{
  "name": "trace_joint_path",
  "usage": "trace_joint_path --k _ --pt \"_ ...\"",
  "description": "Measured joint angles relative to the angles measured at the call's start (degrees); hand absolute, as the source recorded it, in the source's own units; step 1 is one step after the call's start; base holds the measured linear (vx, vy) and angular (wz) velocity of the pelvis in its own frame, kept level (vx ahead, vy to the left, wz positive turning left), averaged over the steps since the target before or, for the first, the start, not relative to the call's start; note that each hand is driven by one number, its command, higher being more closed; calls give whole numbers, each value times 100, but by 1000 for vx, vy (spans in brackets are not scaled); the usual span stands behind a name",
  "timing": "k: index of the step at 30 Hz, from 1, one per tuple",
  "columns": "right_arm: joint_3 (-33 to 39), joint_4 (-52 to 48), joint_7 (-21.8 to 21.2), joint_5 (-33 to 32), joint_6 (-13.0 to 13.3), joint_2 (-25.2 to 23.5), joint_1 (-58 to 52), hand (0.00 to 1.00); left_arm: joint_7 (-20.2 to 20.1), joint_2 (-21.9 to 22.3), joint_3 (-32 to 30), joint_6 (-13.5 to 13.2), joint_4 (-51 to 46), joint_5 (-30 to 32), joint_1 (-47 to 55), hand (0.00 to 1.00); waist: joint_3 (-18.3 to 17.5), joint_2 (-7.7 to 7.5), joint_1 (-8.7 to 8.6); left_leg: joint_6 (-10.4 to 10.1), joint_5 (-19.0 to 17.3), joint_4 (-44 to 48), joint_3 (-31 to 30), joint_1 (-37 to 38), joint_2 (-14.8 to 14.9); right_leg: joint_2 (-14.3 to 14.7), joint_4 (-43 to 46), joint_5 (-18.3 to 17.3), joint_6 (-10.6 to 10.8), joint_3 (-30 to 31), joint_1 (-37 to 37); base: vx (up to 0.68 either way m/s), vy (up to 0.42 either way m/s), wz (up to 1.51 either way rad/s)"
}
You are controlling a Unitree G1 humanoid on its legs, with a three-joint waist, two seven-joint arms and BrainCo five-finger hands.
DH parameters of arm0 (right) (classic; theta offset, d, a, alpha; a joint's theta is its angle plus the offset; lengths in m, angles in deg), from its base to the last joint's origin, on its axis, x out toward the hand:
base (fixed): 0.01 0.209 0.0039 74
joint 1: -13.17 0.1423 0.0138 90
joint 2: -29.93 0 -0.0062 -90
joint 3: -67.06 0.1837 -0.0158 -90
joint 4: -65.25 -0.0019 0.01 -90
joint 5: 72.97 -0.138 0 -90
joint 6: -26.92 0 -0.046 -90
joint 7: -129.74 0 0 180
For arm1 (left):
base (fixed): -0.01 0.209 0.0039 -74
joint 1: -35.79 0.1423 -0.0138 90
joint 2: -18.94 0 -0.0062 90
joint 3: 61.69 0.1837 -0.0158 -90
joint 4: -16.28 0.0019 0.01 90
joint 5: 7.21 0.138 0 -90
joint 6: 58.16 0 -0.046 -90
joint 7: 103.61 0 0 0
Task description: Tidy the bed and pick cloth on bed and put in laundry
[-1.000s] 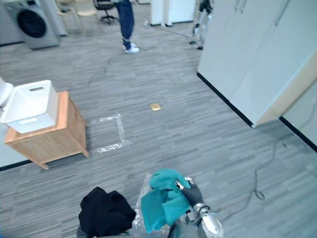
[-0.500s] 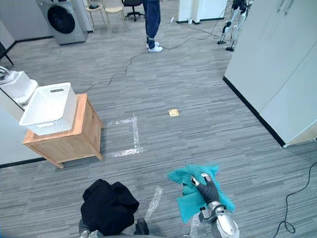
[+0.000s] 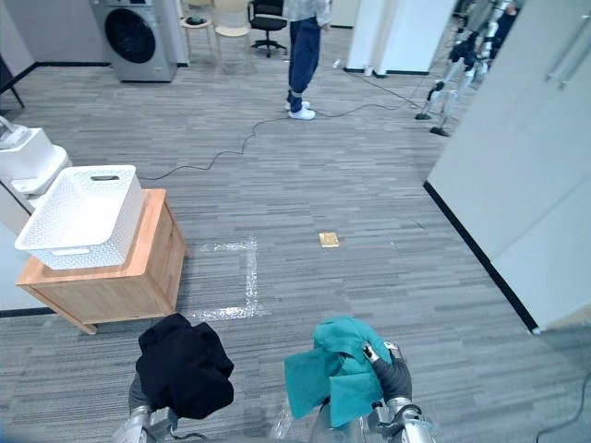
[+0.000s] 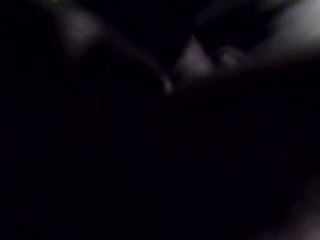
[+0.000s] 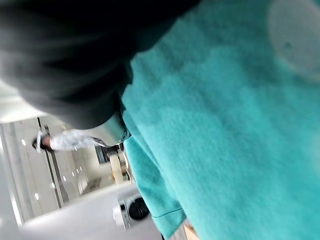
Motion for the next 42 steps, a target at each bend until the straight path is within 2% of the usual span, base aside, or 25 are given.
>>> trace_joint_path --k 1,3,4,5,9,10,11,12,13,14,15,16,18,21,25,27,28,29,31,33,34,35,37,39,42 --pt "-83 -18 -3 0 26 -3 -5 100 26 -3 6 -63 -6 50 -76 100 -1 -8 -19 -140 -64 0 -116 104 121 177 -787 274 -18 109 -32 382 -295 79" --pt "-246 -70 -43 1 54 -1 -17 100 44 -67 28 -78 -165 99 -33 100 -17 -106 13 -451 -239 24 -173 287 178 275 -2117 1231 -81 269 112 507 -390 57" --pt "-279 -7 -68 2 46 61 -1 100 99 40 87 -69 -110 95 -50 100 15 41 38 -664 -364 50 -232 478 417 457 -2092 1683 -471 160 319 491 -383 28" --pt "-306 -6 -69 2 40 59 140 100 95 52 208 -81 -233 115 -61 100 64 197 113 -811 -271 85 -143 482 565 520 -1914 1450 -581 50 326 431 -368 36" --pt "-512 -12 -42 -13 9 59 453 100 45 48 228 -86 -338 -58 -61 100 94 213 113 -884 48 486 0 396 666 442 -1009 507 -627 -77 135 267 -290 21" --pt "-545 -4 -25 -11 -15 54 490 100 18 62 202 -65 -336 -182 -19 100 89 211 136 -842 72 763 1 292 712 469 -978 422 -635 -110 160 211 -268 -10" --pt "-604 3 5 -12 -54 38 554 100 4 73 180 -26 -332 -363 33 100 57 202 145 -590 226 1609 -6 -112 876 521 -1085 329 -684 -185 255 194 -226 1" --pt "-600 3 2 -13 -66 53 555 100 2 136 184 21 -313 -458 82 100 86 329 129 -325 669 2717 -10 -693 1237 712 -1527 326 -692 -320 586 197 -209 12" --pt "-590 3 1 -13 -68 62 526 100 0 180 184 22 -313 -457 109 100 86 367 126 -274 1041 3209 11 -966 1437 808 -1740 327 -691 -416 778 233 -178 20" --pt "-588 4 -20 -11 -74 72 396 100 -12 241 182 22 -305 -455 204 100 73 378 174 -297 1684 3957 26 -1348 1713 942 -2073 326 -702 -483 1074 343 -195 16" --pt "-554 5 -66 -8 -89 66 283 100 -75 299 185 27 -167 -452 278 100 71 396 259 -347 1349 4720 47 -1797 1850 972 -2227 273 -811 -515 1342 296 -156 13" --pt "-531 6 -79 -5 -96 72 270 100 -102 307 185 34 -137 -452 273 100 74 391 258 -348 1259 4809 50 -1865 1845 970 -2252 261 -836 -517 1387 318 -145 17" --pt "-401 14 -221 14 -120 253 258 100 -184 403 181 55 -69 -454 384 100 63 400 285 -471 590 4674 326 -2271 1656 937 -2526 211 -974 -550 1749 265 -90 4" --pt "-328 17 -339 57 -121 361 272 100 -199 467 182 54 -80 -368 473 100 -14 475 297 -548 253 3124 1039 -2365 1207 761 -2887 267 -889 -770 2198 356 -7 16" --pt "-339 14 -340 67 -127 447 296 100 -148 477 183 55 -254 -354 448 100 -23 480 340 -591 444 1420 1566 -2546 556 580 -3302 316 -726 -1022 2707 388 100 39" --pt "-349 14 -262 66 -126 466 330 100 -147 468 177 54 -332 -302 443 100 -27 488 440 -580 989 463 1597 -2582 353 523 -3418 276 -512 -989 2875 355 175 2" --pt "-369 21 -202 67 -127 505 379 100 -153 462 163 54 -364 -248 471 100 -37 487 477 -419 1551 206 1647 -2562 362 494 -3442 125 -264 -934 3002 370 202 -21" --pt "-434 98 -157 66 -127 490 477 100 -151 464 137 54 -294 -252 536 100 -96 425 512 110 1449 349 1796 -2484 280 351 -3392 39 -115 -805 3054 374 202 -27" --pt "-600 148 -138 67 -127 484 618 100 -162 464 80 53 -294 -253 516 100 -106 264 557 324 1045 774 1945 -2521 262 159 -3244 26 -59 -626 3037 371 186 -30" --pt "-658 184 -138 67 -127 430 687 100 -166 457 73 54 -305 -250 451 100 -165 120 580 409 621 1094 2002 -2452 193 -67 -2646 -42 74 -469 2907 406 214 -13" --pt "-656 189 -135 65 -129 400 692 100 -168 450 55 54 -341 -237 408 100 -172 16 578 436 421 1152 1990 -2289 58 -338 -1756 -132 220 -349 2683 436 256 17" --pt "-657 205 -126 61 -129 361 683 100 -214 424 5 55 -375 -162 376 100 -194 -82 548 456 274 1128 1926 -2090 -114 -656 -470 -55 217 -179 2236 424 241 28" --pt "-679 277 -124 69 -129 295 695 100 -241 322 -22 56 -395 -37 335 100 -222 -188 453 453 171 981 1794 -1776 -316 -964 1238 0 78 98 1579 269 114 45" --pt "-747 421 -123 192 -125 155 617 100 -211 182 3 56 -503 110 280 100 -240 -142 309 440 156 602 1451 -1257 -442 -851 2135 -150 23 173 962 335 100 66" --pt "-910 425 -113 288 -121 155 554 100 -109 47 35 56 -623 108 175 100 -228 -122 241 356 170 186 1029 -747 -494 -526 1514 -303 -147 47 292 348 29 69"
